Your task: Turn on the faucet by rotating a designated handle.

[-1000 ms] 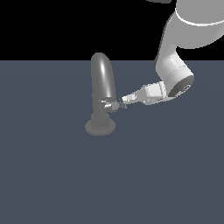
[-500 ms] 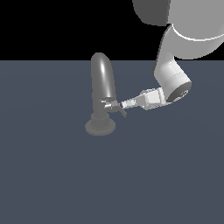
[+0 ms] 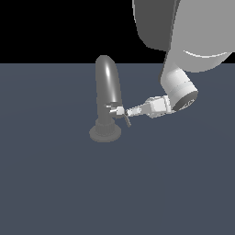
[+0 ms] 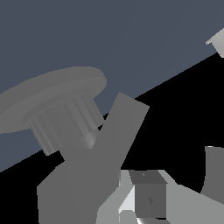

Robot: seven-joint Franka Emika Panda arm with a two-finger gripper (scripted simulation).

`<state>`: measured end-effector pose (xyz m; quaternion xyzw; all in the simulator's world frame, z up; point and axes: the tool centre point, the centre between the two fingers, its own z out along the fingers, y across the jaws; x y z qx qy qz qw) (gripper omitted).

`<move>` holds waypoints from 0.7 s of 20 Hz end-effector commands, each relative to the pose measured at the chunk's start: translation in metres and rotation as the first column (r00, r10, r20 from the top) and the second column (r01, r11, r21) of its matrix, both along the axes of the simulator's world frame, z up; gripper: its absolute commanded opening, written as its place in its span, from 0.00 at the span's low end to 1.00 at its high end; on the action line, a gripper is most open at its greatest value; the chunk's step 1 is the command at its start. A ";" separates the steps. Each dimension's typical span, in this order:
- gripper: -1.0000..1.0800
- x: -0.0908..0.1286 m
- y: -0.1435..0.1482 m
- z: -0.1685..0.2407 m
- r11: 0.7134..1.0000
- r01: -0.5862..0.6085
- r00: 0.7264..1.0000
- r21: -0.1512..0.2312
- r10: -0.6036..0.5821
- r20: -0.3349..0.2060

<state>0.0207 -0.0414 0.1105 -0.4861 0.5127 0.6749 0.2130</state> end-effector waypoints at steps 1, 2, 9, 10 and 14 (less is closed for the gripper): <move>0.00 0.003 0.002 -0.025 1.000 0.024 1.000 -0.018 -0.024 -0.013; 0.00 0.004 0.002 -0.028 1.000 0.025 1.000 -0.018 -0.025 -0.015; 0.00 0.007 0.004 -0.045 0.999 0.028 0.999 -0.021 -0.029 -0.028; 0.00 0.008 0.004 -0.047 0.999 0.028 0.999 -0.022 -0.029 -0.030; 0.00 0.009 0.005 -0.056 0.999 0.030 0.999 -0.023 -0.031 -0.037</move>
